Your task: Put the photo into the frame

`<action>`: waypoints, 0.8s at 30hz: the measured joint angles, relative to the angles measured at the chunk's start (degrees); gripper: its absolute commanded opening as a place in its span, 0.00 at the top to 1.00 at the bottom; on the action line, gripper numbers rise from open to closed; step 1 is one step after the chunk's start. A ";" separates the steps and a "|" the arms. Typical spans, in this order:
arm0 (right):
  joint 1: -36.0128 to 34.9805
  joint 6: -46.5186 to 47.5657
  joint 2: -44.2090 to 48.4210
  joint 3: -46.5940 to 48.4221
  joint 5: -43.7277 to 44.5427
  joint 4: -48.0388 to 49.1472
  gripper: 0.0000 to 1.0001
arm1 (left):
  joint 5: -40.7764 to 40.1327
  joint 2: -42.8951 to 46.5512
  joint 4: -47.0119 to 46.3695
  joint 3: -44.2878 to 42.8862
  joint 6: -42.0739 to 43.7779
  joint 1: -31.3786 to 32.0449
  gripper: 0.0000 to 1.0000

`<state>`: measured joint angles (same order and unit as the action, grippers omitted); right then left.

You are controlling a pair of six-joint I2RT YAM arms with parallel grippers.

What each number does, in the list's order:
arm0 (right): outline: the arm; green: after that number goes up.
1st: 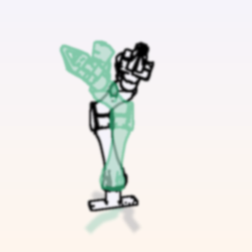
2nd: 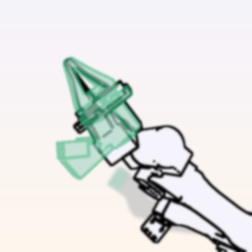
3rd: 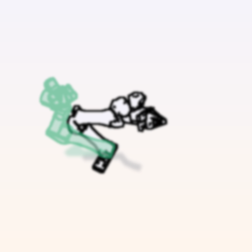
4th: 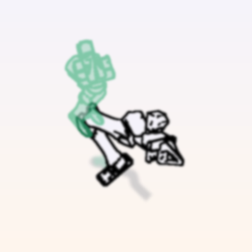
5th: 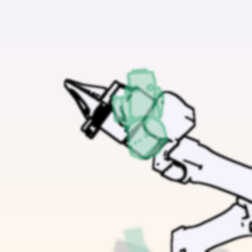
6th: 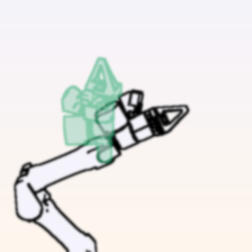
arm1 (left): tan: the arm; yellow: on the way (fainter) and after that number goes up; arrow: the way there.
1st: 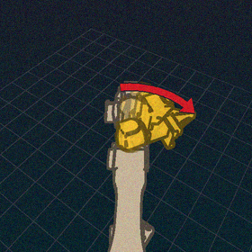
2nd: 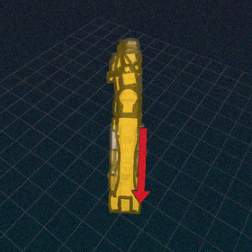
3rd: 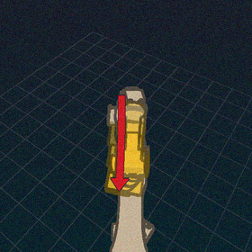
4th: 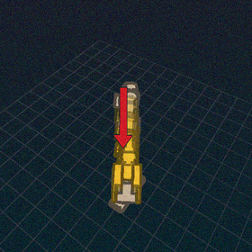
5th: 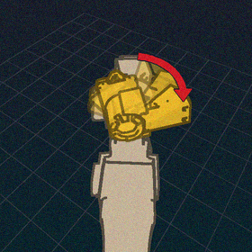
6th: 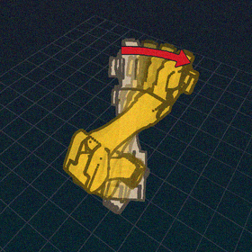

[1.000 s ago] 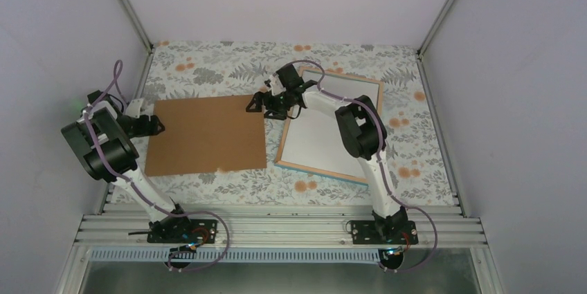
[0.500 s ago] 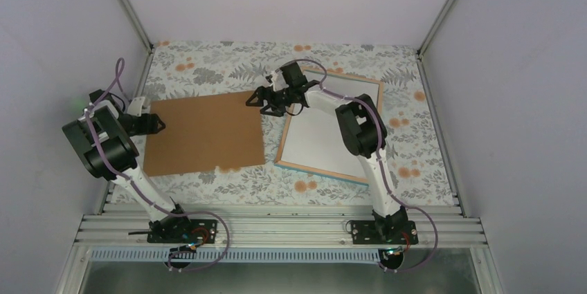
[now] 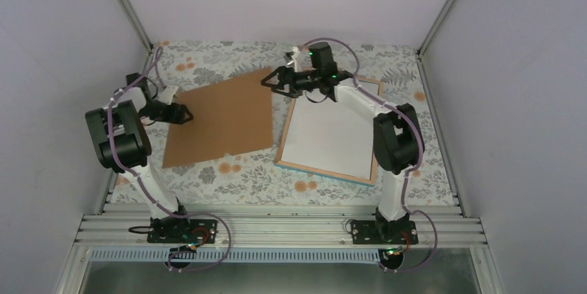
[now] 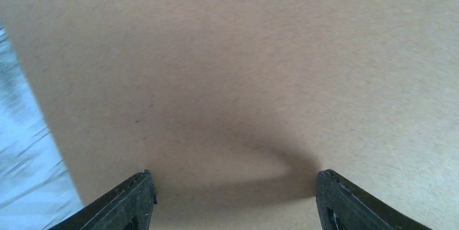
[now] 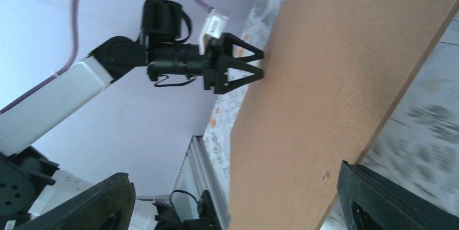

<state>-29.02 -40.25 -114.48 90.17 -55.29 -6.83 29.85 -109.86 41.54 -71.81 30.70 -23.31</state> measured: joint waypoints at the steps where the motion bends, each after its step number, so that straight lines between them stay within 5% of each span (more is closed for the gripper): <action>1: 1.25 1.09 1.16 -1.53 -0.07 -0.72 0.09 | 0.76 0.02 -0.11 -0.11 -0.07 1.70 0.25; 8: 13.62 8.90 2.64 -13.44 0.81 -6.91 0.08 | 7.52 -0.48 1.51 1.09 -2.32 9.84 0.14; 14: 17.40 13.16 1.57 -14.47 3.10 -11.23 0.07 | 5.75 2.01 -1.16 2.03 -3.04 10.29 0.07; 18: 17.46 15.45 1.84 -14.86 3.98 -11.98 0.04 | -2.58 15.78 -7.48 7.85 2.25 15.72 0.01; 24: 17.57 20.04 4.63 -14.64 7.19 -14.82 0.00 | -13.11 40.74 -18.45 25.94 14.14 37.18 0.00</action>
<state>-11.44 -20.21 -109.84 75.53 -48.10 -21.65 16.73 -69.12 23.09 -45.87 44.84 13.87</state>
